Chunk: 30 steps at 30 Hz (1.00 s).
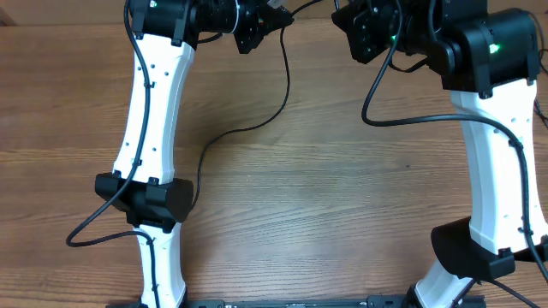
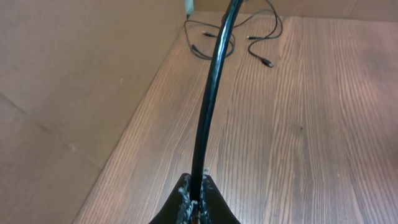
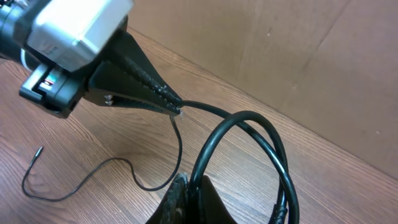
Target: Untangle cables
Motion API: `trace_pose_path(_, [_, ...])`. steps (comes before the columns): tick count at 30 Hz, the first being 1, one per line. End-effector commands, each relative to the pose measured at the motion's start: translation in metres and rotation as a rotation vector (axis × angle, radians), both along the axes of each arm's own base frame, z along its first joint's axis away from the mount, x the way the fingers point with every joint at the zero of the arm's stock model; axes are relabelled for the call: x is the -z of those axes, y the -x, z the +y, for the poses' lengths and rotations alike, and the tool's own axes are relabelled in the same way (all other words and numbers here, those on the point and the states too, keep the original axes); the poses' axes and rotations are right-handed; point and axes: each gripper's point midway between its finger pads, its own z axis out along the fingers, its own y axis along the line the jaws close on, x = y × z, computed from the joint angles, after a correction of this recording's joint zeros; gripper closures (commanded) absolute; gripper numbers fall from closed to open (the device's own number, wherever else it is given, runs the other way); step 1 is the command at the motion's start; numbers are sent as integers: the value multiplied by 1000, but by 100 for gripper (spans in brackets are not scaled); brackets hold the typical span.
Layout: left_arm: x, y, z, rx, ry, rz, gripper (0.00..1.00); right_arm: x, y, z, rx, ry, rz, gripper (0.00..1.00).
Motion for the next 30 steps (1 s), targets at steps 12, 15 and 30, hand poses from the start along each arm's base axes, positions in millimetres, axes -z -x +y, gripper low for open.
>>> trace_pose_path(12, [34,3,155,-276,8,331,96,-29,-13,-101,115,-190,-7,96])
trace_pose_path(15, [31,15,178,-271,61,365,95,-34,-13,-129,143,-250,-3,96])
trace_pose_path(30, [33,17,97,-110,-34,259,96,-21,-3,-62,50,-164,24,96])
